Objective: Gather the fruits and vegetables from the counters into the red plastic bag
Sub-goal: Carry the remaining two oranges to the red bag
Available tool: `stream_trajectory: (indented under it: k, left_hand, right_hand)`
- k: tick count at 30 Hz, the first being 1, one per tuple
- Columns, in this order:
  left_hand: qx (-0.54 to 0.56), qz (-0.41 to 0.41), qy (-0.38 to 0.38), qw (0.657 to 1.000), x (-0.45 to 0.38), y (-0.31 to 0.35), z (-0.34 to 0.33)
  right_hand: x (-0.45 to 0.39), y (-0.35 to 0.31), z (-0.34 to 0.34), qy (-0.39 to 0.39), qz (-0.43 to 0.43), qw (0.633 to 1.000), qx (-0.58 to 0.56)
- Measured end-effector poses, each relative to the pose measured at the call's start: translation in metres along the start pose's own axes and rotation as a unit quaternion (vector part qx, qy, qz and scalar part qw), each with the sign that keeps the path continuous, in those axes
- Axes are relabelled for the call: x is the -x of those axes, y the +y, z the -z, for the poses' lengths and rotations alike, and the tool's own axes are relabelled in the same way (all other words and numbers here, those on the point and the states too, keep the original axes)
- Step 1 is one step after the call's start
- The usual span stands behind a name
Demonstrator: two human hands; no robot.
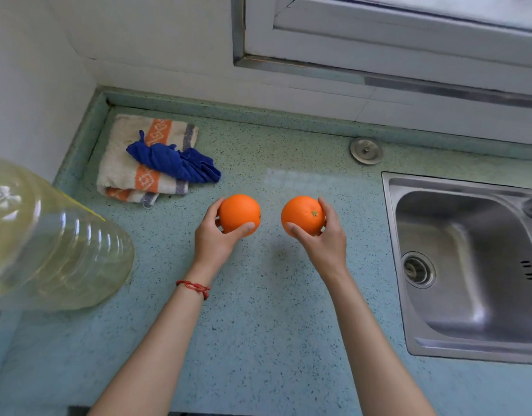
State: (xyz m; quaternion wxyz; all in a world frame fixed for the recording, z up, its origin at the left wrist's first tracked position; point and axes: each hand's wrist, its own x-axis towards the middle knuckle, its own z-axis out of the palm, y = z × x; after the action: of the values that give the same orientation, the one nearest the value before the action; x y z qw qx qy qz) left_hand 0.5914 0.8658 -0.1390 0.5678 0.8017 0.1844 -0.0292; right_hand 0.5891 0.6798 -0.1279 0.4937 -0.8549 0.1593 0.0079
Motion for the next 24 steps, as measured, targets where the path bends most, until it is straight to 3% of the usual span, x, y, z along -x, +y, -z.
stream_trajectory:
  k: [8, 24]
  left_hand:
    - [0.031, 0.018, 0.087, 0.996, 0.058, -0.006, 0.011]
    - [0.169, 0.094, 0.334, 0.922, 0.233, -0.056, 0.045]
  right_hand:
    - [0.029, 0.0, 0.017, -0.065, 0.066, 0.996, 0.001]
    - [0.122, -0.02, 0.008, -0.362, 0.136, 0.921, -0.048]
